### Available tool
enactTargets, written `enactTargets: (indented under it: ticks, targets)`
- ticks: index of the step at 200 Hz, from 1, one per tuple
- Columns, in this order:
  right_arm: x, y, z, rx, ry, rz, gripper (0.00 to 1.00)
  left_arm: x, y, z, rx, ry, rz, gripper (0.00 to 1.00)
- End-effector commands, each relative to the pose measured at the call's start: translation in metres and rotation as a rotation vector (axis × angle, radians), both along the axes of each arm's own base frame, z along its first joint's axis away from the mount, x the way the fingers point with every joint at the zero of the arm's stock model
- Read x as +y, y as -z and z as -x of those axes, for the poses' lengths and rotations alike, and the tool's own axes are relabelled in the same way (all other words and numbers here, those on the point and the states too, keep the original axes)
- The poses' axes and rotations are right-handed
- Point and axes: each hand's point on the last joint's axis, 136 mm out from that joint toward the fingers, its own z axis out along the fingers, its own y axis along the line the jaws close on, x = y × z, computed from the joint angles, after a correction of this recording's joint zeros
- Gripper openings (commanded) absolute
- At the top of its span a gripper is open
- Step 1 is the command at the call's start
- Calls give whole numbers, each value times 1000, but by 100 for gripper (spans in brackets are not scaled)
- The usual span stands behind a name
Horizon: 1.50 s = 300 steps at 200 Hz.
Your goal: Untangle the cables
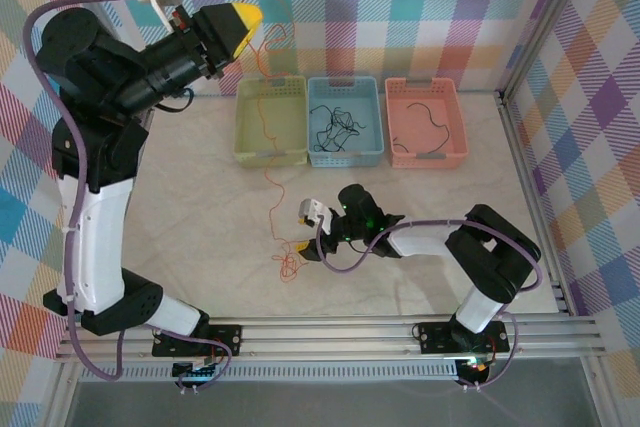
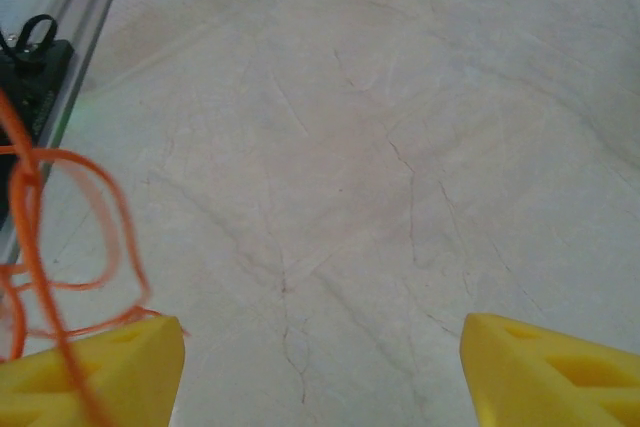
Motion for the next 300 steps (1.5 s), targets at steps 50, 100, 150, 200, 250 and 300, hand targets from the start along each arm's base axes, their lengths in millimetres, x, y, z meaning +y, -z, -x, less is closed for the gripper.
enactTargets:
  ticks: [50,100,150,200,250,300]
  targets:
    - [9,-13,28,-90,-172,-107,79,-13,1,-11,-19,24,-5,0]
    - [13,-7,12,-135,-81,-75,80,-28,-7,-9,-24,100,33,0]
    - [10,-5,-6,-177,15,-45,79,-34,-25,8,-67,158,79,0]
    - [9,0,-19,-183,79,-6,77,-37,-37,19,-77,178,132,0]
    - [5,-2,-34,-202,166,0,78,-35,-46,30,-84,164,160,0]
    - [5,6,-29,-196,132,42,45,-38,-43,35,-108,142,129,0]
